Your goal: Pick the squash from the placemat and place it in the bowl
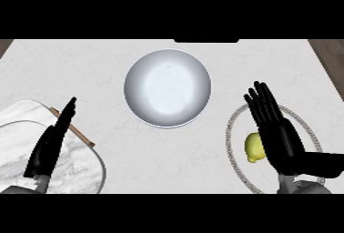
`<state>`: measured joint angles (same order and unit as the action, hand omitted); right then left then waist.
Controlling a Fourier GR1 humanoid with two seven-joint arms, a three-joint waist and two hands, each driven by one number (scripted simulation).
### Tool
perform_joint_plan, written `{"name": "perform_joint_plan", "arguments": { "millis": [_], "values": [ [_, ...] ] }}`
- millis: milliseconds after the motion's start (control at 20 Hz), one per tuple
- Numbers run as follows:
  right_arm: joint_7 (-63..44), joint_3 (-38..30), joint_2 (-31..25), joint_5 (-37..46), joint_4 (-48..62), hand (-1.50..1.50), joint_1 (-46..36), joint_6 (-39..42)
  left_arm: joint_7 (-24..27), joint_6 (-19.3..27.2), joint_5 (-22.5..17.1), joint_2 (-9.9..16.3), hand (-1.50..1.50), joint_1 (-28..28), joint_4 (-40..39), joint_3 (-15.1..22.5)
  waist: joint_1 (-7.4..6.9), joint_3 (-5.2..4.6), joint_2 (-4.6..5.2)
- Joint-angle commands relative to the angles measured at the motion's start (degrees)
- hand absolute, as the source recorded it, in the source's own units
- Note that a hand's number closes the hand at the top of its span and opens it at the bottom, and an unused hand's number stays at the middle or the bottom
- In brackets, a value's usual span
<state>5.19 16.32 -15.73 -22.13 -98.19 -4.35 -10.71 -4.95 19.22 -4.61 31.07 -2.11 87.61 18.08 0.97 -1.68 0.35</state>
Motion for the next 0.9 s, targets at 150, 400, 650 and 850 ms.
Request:
{"name": "perform_joint_plan", "arguments": {
  "millis": [150,400,650,850],
  "values": [
    [-4.03,0.82,-12.10,4.64,4.98,1.50,2.33,8.64,2.26,0.57,-4.44,-8.43,0.00,-4.24,2.63,-1.11,-0.56,1.61,-0.26],
    [1.30,-7.16,-14.63,19.90,9.66,-1.50,5.79,-10.81,3.60,-0.04,-7.62,-11.11,0.00,-2.75,3.01,-1.47,1.70,1.62,-0.68],
    [22.08,-9.79,-5.02,11.55,5.20,-1.50,15.97,-8.50,1.08,-2.12,-9.27,-11.38,0.00,-6.13,3.27,-2.97,0.60,1.75,-0.54],
    [20.94,-14.76,-8.67,12.78,-0.66,-1.50,16.75,-8.94,4.60,-1.37,-6.81,-15.16,0.00,-4.98,-0.53,-1.98,-0.29,1.65,-0.41]
  ]
}}
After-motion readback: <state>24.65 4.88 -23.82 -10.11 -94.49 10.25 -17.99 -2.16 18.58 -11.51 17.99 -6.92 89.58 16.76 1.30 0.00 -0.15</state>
